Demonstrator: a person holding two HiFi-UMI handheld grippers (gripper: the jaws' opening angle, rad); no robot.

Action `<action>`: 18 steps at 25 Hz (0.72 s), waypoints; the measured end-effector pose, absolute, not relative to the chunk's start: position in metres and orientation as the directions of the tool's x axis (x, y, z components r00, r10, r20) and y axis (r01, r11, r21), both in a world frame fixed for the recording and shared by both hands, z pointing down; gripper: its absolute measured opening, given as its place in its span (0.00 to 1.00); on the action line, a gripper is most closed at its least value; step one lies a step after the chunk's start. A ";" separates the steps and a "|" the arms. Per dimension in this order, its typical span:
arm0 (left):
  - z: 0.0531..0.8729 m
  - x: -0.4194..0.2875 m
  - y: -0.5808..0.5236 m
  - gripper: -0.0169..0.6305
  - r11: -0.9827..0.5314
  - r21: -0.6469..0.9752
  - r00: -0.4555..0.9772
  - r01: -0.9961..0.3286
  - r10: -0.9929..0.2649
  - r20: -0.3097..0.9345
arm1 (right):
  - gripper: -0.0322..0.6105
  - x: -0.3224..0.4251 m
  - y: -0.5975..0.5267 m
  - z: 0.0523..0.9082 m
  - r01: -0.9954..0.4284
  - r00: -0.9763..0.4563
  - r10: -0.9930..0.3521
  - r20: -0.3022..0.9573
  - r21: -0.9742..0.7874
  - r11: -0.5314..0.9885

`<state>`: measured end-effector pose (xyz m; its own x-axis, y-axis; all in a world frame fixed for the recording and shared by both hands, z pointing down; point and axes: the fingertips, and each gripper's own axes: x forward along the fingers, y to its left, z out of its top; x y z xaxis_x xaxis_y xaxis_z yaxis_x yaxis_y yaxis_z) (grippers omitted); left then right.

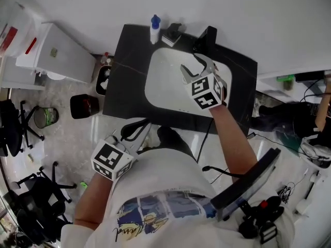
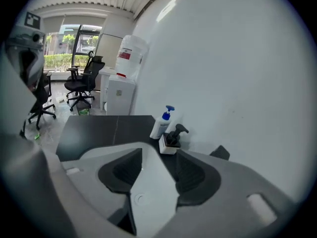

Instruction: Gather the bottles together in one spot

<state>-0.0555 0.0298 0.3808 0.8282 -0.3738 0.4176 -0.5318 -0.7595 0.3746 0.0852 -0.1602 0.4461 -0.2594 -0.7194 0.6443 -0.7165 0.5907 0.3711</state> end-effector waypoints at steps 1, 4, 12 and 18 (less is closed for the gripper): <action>0.380 -0.057 0.032 0.07 -0.766 0.373 0.832 -0.524 -0.367 0.416 | 0.36 0.087 -0.145 0.447 -0.731 -0.259 -0.719 0.645 0.356 0.582; 0.380 -0.063 0.041 0.07 -0.783 0.366 0.842 -0.503 -0.348 0.412 | 0.16 0.088 -0.096 0.447 -0.771 -0.257 -0.723 0.641 0.315 0.553; 0.381 -0.073 0.069 0.07 -0.835 0.336 0.864 -0.436 -0.283 0.417 | 0.05 0.089 0.006 0.455 -0.857 -0.218 -0.740 0.636 0.238 0.457; 0.384 -0.073 0.105 0.07 -0.873 0.342 0.891 -0.347 -0.192 0.413 | 0.05 0.073 0.075 0.444 -0.899 -0.210 -0.756 0.621 0.181 0.399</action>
